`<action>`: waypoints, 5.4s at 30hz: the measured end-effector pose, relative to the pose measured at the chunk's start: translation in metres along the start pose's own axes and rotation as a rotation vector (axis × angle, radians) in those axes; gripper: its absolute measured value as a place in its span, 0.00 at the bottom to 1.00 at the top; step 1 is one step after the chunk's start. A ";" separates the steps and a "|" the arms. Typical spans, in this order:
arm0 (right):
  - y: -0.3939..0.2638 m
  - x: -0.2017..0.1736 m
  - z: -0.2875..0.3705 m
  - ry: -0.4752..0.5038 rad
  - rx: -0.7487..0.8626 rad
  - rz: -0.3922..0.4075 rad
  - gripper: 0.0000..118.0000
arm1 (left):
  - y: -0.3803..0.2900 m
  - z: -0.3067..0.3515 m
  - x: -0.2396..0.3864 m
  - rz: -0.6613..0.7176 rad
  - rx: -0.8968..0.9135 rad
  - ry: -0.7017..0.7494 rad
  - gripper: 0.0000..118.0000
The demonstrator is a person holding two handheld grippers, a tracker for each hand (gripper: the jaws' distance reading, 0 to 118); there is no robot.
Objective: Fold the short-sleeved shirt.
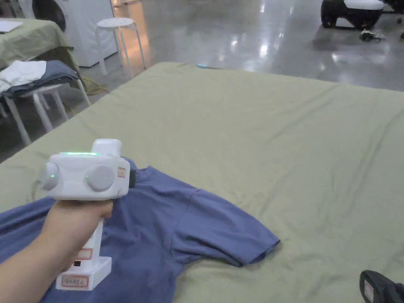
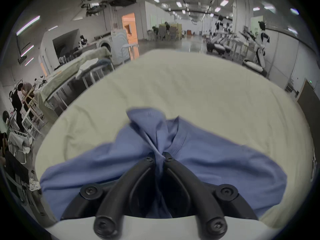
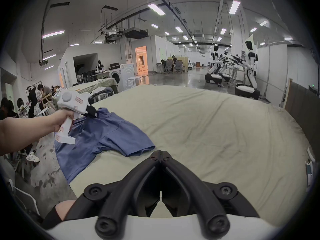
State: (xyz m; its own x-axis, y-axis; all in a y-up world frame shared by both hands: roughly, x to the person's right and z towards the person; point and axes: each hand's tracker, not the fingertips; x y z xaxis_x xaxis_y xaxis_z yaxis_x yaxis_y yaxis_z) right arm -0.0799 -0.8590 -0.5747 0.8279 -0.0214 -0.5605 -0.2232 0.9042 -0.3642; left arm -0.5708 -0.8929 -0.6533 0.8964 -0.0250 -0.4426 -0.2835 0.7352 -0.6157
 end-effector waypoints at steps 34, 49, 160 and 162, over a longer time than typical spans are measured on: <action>-0.040 0.162 0.294 -0.472 0.208 -0.212 0.00 | -0.079 0.219 0.582 -0.598 0.028 -0.825 0.03; -0.054 0.160 0.275 -0.446 0.147 -0.212 0.00 | -0.112 0.223 0.481 -0.351 0.169 -0.840 0.97; 0.271 0.338 0.184 -0.540 0.210 -0.055 0.08 | 0.240 0.288 0.129 -0.096 0.466 -0.294 0.05; 0.289 0.345 0.174 -0.555 0.213 -0.045 0.08 | 0.260 0.283 0.138 -0.112 0.469 -0.279 0.05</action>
State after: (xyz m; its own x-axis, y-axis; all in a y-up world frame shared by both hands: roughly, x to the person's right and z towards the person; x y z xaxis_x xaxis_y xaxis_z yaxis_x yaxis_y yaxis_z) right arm 0.2311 -0.5312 -0.7441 0.9922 0.1126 -0.0543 -0.1209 0.9745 -0.1888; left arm -0.4243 -0.5139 -0.6902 0.9867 0.0127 -0.1623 -0.0561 0.9626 -0.2652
